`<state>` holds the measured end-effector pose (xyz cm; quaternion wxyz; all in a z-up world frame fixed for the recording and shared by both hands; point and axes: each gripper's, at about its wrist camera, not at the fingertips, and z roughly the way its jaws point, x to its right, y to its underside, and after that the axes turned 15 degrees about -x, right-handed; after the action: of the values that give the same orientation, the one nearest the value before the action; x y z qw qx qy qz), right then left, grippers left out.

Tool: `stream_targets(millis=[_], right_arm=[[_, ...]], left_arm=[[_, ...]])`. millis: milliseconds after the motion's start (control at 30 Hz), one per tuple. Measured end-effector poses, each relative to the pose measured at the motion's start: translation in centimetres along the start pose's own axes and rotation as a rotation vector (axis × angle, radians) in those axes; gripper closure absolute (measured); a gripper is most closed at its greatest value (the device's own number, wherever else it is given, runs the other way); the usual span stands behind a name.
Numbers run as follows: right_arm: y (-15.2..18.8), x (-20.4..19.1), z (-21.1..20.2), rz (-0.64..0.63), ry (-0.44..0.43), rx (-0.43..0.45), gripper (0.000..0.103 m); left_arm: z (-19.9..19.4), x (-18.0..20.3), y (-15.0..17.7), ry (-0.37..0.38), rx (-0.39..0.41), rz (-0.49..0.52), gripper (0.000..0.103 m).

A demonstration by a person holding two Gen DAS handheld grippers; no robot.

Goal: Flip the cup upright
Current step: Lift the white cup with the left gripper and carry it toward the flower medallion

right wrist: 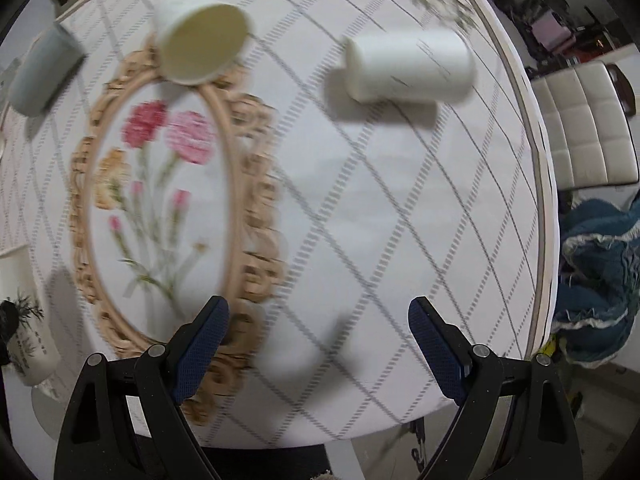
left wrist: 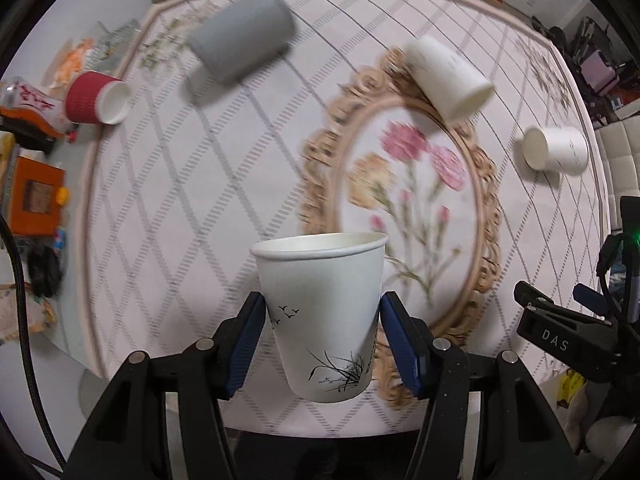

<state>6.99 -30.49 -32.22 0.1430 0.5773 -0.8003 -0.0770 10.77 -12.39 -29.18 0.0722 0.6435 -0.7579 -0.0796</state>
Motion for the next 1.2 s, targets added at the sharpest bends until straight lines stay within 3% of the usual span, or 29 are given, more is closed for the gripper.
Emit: stream_targets(millis=[233,667,733,800,1200], right_arm=[[0.1,4.6,2.9,0.040,0.016,-0.040,0.010],[-0.4,9.2,5.2,0.080,0.018,-0.063,0.010],[-0.1,9.0,4.9,0.078,0.019,-0.061,0.010],[-0.7,7.7,4.7,0.078,0.021,-0.059,0.010],[-0.6,5.2,2.2,0.066,0.026,-0.034,0.010]], left_arm=[[3.4,3.9,-1.8,-0.026,-0.050,0.035,0.047],[4.7,4.4,-3.2,-0.039,-0.058,0.039,0.043],[4.6,4.3,-3.1,-0.045,-0.056,0.036,0.035],[4.7,4.1,-3.1,-0.049,-0.049,0.039,0.011],[2.1,2.2,-2.3,-0.043,0.006,0.018,0.009]])
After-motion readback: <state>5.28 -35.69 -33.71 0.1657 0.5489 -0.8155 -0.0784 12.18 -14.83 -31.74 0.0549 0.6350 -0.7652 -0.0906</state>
